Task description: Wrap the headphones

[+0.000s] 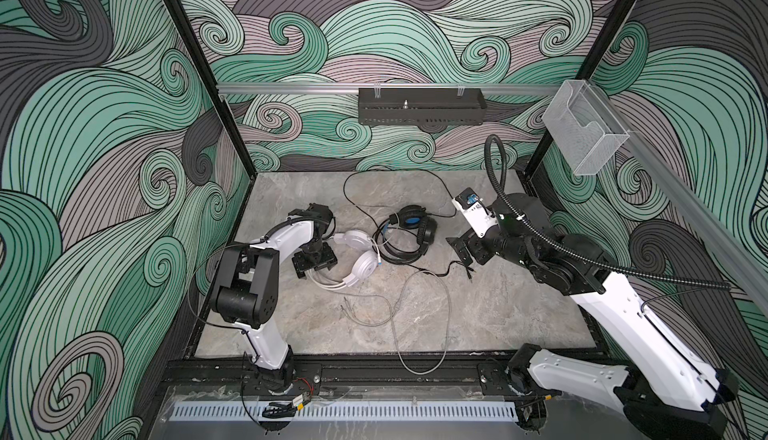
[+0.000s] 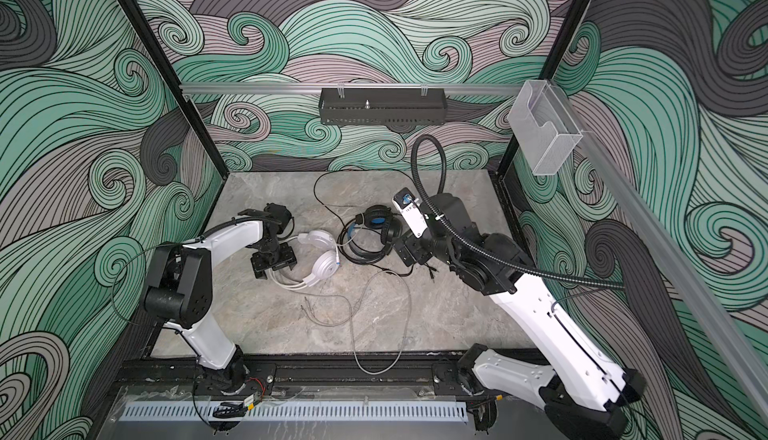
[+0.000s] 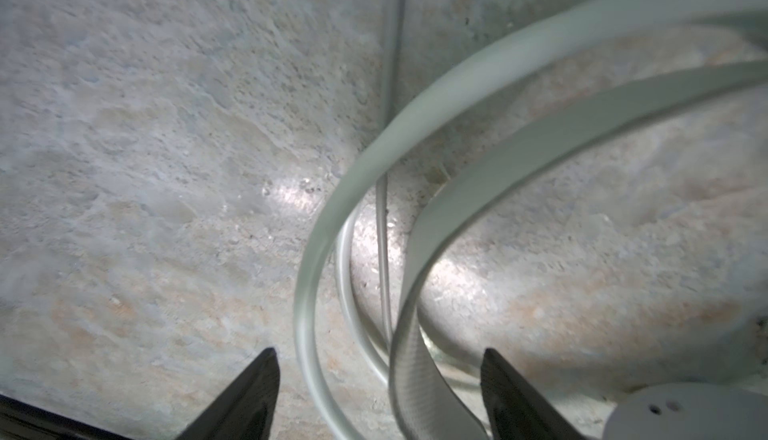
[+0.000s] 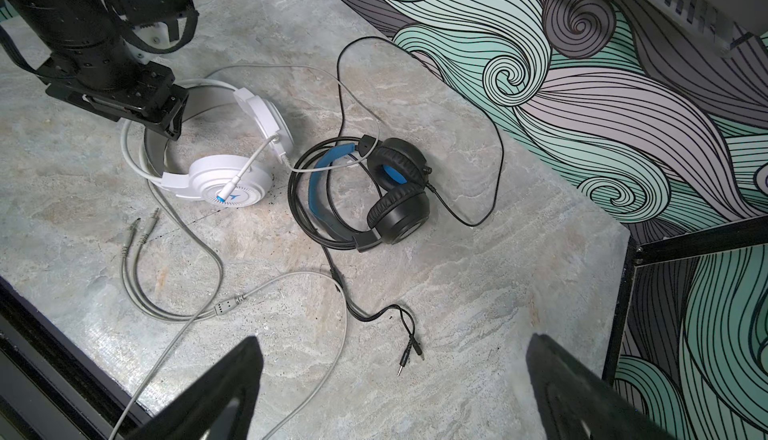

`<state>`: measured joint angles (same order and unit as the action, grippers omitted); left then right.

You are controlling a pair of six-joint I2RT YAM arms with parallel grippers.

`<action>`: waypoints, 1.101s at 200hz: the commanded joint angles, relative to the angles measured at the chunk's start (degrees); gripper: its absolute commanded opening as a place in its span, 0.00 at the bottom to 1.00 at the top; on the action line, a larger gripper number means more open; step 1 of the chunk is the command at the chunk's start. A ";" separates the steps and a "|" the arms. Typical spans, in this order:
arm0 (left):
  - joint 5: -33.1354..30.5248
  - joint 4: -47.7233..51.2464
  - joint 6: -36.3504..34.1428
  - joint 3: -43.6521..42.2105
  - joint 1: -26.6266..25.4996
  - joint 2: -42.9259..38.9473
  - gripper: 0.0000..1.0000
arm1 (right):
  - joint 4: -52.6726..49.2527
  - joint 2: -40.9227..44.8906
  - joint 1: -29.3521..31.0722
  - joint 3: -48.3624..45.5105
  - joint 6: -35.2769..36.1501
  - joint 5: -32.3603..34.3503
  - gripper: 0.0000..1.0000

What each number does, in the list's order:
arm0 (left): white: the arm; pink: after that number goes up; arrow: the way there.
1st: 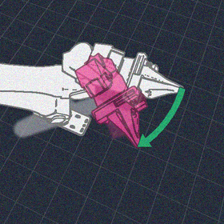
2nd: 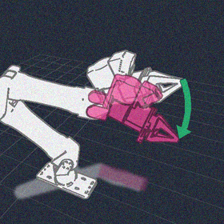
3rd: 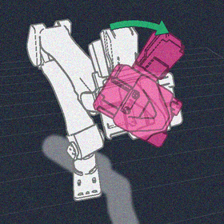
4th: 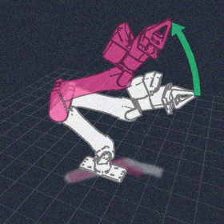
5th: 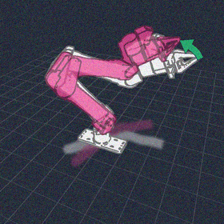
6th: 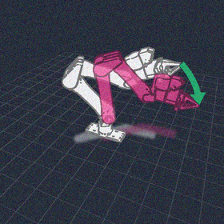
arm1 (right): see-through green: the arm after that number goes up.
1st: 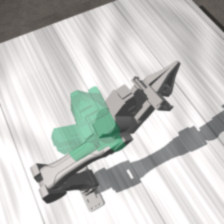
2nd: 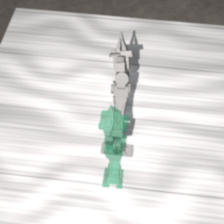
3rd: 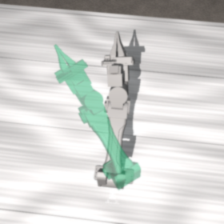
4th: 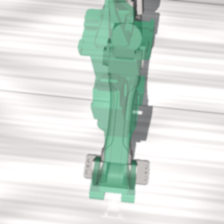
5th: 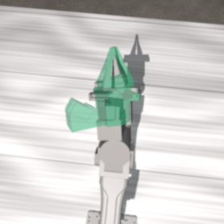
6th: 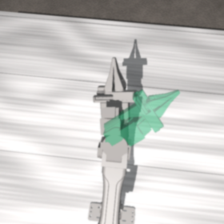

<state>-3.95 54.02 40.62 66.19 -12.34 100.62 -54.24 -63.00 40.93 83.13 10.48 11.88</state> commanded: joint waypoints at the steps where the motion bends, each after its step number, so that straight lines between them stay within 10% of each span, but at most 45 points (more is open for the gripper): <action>1: 0.08 -1.98 0.95 -0.75 1.33 1.94 0.75 | -1.13 -0.87 0.29 1.28 -0.37 -0.18 0.99; 166: -5.08 -2.22 -0.49 -3.36 3.20 -1.74 0.10 | -2.28 -4.31 0.38 1.97 -0.72 -1.46 1.00; 220: -9.98 4.43 -2.30 3.18 2.09 -4.88 0.04 | -2.28 -2.89 0.48 1.55 -0.64 -1.51 1.00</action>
<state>-8.67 52.45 39.81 64.23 -9.45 98.56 -55.77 -67.13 40.99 83.85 10.28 10.98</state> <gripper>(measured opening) 0.088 0.995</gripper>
